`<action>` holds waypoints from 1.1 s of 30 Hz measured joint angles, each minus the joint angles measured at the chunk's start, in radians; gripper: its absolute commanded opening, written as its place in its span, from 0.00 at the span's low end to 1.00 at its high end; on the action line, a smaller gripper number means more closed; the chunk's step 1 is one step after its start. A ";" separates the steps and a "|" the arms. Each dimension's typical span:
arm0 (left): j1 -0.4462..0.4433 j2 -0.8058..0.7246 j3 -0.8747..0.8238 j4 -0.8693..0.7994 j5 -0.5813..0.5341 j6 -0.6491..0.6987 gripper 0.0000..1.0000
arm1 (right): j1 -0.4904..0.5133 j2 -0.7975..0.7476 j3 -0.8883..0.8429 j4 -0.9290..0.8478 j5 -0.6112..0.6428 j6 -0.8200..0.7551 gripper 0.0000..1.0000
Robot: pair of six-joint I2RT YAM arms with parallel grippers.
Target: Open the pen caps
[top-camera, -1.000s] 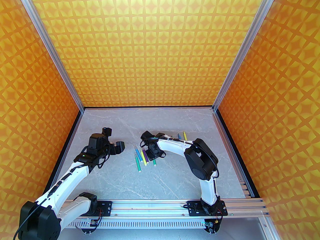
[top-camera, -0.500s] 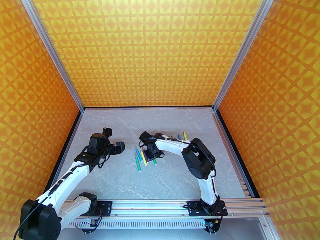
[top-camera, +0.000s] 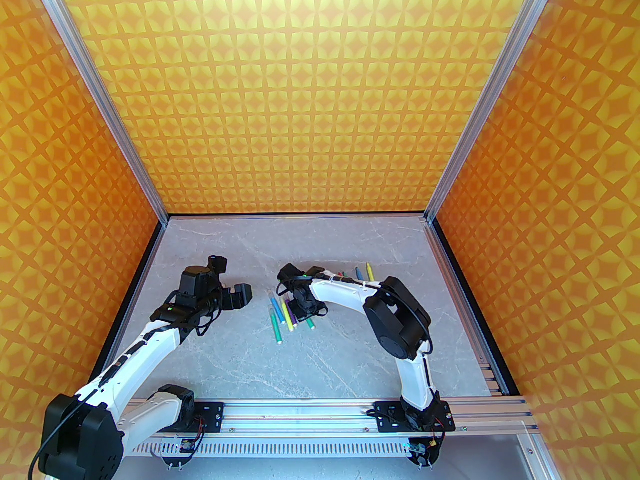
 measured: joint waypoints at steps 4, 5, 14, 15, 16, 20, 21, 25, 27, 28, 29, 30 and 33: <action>0.000 0.003 -0.003 0.052 0.063 -0.031 0.88 | -0.012 -0.058 -0.077 0.070 -0.002 -0.008 0.05; 0.000 0.009 -0.005 0.075 0.082 -0.040 0.88 | -0.019 -0.077 -0.092 0.081 -0.003 -0.011 0.05; 0.000 0.111 -0.051 0.254 0.237 -0.146 0.79 | -0.042 -0.269 -0.182 0.203 -0.118 -0.064 0.04; 0.000 0.123 -0.056 0.280 0.253 -0.160 0.79 | -0.042 -0.290 -0.194 0.220 -0.144 -0.069 0.04; -0.002 0.133 -0.062 0.308 0.268 -0.175 0.79 | -0.042 -0.305 -0.203 0.231 -0.164 -0.076 0.04; -0.013 0.172 -0.077 0.421 0.328 -0.236 0.76 | -0.042 -0.355 -0.233 0.289 -0.261 -0.095 0.04; -0.018 0.182 -0.078 0.444 0.339 -0.248 0.75 | -0.042 -0.365 -0.242 0.303 -0.282 -0.097 0.04; -0.047 0.224 -0.078 0.537 0.374 -0.291 0.73 | -0.042 -0.396 -0.273 0.343 -0.354 -0.108 0.04; -0.058 0.239 -0.079 0.578 0.387 -0.311 0.70 | -0.042 -0.404 -0.282 0.357 -0.383 -0.111 0.04; -0.064 0.247 -0.079 0.597 0.394 -0.320 0.69 | -0.042 -0.408 -0.284 0.363 -0.394 -0.111 0.04; -0.072 0.256 -0.079 0.618 0.400 -0.329 0.68 | -0.042 -0.412 -0.285 0.367 -0.404 -0.113 0.04; -0.077 0.262 -0.079 0.634 0.405 -0.336 0.67 | -0.042 -0.415 -0.286 0.371 -0.412 -0.114 0.04; -0.098 0.285 -0.079 0.675 0.419 -0.352 0.64 | -0.042 -0.424 -0.288 0.385 -0.432 -0.115 0.04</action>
